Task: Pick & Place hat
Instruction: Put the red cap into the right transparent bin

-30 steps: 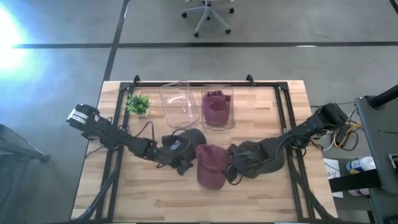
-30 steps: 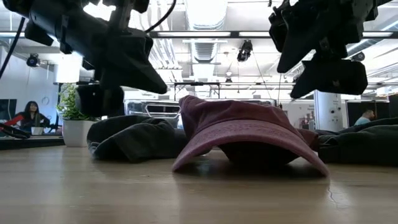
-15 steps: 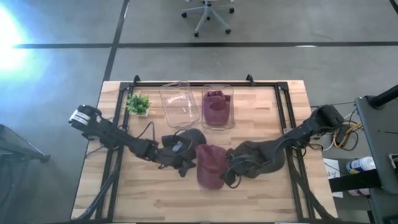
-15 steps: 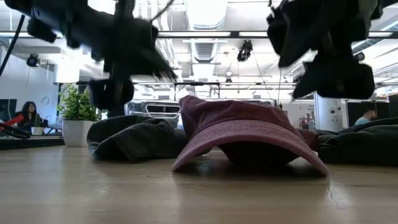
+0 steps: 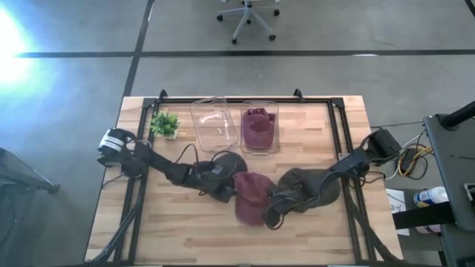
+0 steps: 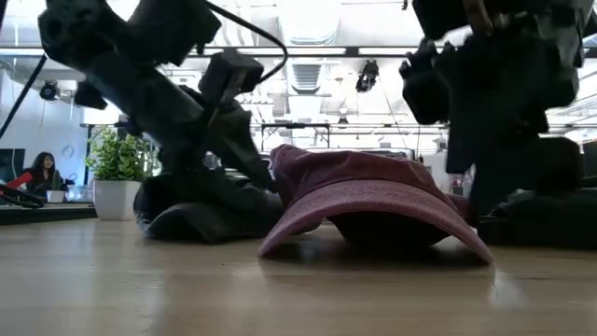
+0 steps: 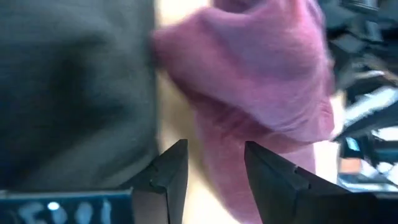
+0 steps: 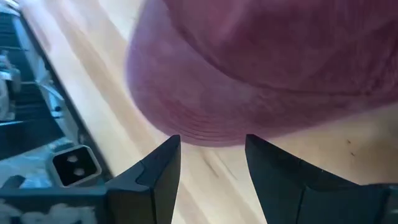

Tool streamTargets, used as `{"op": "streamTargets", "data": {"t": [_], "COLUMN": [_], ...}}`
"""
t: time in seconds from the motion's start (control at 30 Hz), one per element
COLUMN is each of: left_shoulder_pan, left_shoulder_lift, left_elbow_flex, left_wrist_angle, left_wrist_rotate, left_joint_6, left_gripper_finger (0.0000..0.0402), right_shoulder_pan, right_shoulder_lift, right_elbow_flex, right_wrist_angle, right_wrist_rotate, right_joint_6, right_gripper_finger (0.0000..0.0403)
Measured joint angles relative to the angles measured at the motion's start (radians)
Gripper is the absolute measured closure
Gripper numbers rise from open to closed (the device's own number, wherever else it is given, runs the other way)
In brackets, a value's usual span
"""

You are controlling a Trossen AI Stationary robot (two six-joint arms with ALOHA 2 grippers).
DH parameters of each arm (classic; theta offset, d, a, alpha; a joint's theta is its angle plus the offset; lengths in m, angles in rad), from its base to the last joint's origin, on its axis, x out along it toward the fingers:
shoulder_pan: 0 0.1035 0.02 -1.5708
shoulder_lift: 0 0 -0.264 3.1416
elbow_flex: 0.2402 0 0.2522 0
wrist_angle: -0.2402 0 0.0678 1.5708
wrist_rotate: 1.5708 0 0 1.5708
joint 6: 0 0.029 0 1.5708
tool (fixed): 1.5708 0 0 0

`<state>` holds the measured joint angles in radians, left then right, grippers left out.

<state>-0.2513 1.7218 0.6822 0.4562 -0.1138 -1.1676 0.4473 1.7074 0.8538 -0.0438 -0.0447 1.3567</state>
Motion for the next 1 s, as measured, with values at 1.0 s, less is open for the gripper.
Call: {"op": "streamTargets", "data": {"t": [1.0], "left_shoulder_pan": [0.069], "left_shoulder_lift": [0.193], "left_elbow_flex": [0.092], "left_wrist_angle": [0.284], "left_wrist_rotate": [0.077], "left_joint_6": [0.22], "left_gripper_finger": [0.0248], "right_shoulder_pan": [-0.027], "right_shoulder_lift": [0.075], "right_elbow_flex": [-0.007], "right_wrist_angle": [-0.001], "right_wrist_rotate": [-0.078], "right_joint_6": [-0.117], "right_gripper_finger": [0.0253]}}
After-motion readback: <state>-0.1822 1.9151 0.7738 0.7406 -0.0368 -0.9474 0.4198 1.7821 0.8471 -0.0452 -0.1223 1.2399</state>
